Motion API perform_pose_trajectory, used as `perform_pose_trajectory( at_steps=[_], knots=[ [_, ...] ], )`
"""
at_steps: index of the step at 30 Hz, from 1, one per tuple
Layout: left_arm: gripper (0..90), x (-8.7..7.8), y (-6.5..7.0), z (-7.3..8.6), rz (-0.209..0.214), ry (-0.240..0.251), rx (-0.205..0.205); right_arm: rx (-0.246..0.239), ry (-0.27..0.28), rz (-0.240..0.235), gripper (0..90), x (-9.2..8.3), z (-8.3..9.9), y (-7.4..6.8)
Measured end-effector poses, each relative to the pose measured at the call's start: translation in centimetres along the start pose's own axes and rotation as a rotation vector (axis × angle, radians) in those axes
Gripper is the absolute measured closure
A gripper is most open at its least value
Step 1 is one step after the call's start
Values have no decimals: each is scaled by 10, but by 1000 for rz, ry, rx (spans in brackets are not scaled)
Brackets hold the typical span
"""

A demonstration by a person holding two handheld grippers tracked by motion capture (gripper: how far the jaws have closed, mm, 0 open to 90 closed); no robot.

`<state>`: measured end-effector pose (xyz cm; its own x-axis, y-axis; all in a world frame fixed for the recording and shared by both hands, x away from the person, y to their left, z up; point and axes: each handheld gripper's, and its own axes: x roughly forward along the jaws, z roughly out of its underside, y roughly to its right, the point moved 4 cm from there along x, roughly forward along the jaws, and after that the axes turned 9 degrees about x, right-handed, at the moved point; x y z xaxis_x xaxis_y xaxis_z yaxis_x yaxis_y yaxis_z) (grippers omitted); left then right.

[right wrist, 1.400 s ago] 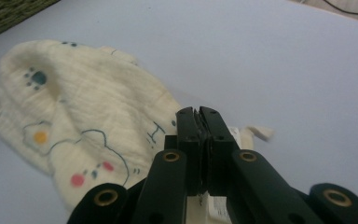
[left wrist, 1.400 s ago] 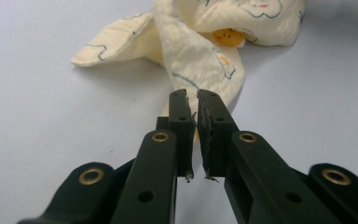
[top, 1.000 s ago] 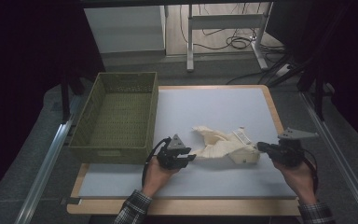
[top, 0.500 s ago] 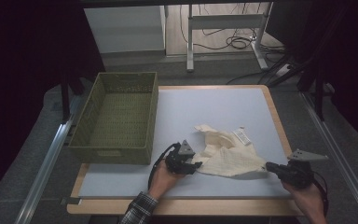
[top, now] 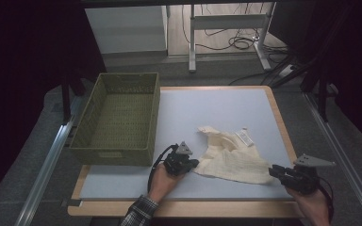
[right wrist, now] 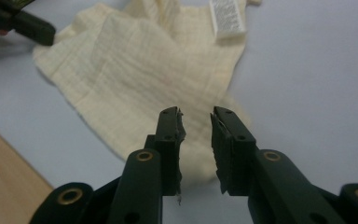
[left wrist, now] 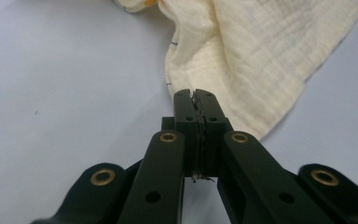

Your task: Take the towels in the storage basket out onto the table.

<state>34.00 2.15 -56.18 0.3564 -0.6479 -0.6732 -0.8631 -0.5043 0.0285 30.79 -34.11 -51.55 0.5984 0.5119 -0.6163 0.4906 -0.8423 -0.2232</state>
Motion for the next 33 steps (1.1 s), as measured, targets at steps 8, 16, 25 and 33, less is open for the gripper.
perform_pose_trajectory(
  at_steps=[8,16,25,33],
  knots=[
    [891,-29,10,22,-38,-12,-1,-16,9,14,668,25,-21,2],
    [886,-57,19,50,-65,-21,-40,-27,-3,26,658,57,-40,6],
    [642,-67,12,45,-141,41,-81,-24,-11,52,635,90,-64,15],
    [585,-34,-12,4,-174,95,-110,-22,-18,60,640,109,-75,17]
  ],
)
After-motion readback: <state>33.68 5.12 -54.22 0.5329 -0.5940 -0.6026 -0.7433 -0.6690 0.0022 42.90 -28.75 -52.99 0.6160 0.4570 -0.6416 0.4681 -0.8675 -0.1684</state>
